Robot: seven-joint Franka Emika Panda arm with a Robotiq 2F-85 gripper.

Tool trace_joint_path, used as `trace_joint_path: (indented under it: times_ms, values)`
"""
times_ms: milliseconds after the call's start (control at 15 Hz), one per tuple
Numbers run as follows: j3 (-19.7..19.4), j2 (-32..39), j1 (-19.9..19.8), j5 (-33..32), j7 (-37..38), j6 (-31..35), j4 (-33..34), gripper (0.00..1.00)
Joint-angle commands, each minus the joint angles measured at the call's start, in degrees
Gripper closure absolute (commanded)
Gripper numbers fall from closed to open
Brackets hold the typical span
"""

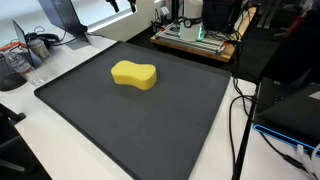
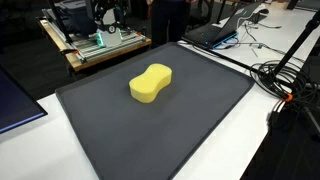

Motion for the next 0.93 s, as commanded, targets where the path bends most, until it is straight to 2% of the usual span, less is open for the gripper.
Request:
trace_joint_path:
  times_ms: [0,400,667,867]
  values:
    - [0.94,0.05,-0.97,0.20,-0.15,-0.07,0.06,0.00]
    - [1.34,-0.18,-0.58,0.42,0.03,0.12,-0.26,0.00]
    - [4.85,-1.22,2.04,2.97,0.79,0.79,-2.20,0.00]
    - [8.23,-1.93,5.11,7.55,0.90,1.73,-4.08,0.00]
